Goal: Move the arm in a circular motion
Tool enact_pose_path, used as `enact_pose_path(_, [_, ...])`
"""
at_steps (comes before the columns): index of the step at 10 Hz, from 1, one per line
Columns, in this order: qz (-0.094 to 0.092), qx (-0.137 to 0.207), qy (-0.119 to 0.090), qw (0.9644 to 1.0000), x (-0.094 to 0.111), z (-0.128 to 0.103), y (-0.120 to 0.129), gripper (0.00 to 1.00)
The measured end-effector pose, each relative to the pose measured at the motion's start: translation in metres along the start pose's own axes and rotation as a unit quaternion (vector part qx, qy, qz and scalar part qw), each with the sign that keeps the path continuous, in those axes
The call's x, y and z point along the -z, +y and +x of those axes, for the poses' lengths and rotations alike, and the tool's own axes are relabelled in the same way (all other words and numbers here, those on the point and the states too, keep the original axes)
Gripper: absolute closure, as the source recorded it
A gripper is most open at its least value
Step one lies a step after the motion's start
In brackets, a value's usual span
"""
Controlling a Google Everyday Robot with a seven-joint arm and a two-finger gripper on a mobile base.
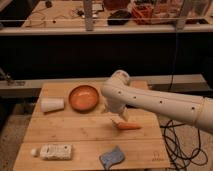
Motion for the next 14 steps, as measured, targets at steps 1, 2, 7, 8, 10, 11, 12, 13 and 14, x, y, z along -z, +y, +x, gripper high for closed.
enact_pose_path(1, [0.000,0.002,-0.001,1.0000,0.000,0.001,-0.003,0.20])
enact_pose_path(2, [0.002,0.003,-0.001,1.0000,0.000,0.002,-0.006,0.20])
enact_pose_path(7, [0.001,0.011,0.000,0.9999,-0.002,0.005,-0.021,0.20])
enact_pose_path(8, [0.001,0.011,0.000,0.9999,-0.002,0.005,-0.025,0.20])
enact_pose_path(10, [0.001,0.010,0.000,0.9999,-0.003,0.007,-0.031,0.20])
enact_pose_path(11, [0.001,0.011,0.001,0.9999,-0.003,0.008,-0.036,0.20])
enact_pose_path(12, [-0.001,0.010,0.002,0.9999,-0.004,0.009,-0.040,0.20])
enact_pose_path(13, [0.001,0.011,0.000,0.9999,-0.003,0.006,-0.050,0.20])
enact_pose_path(14, [0.002,0.011,0.000,0.9999,-0.003,0.006,-0.054,0.20])
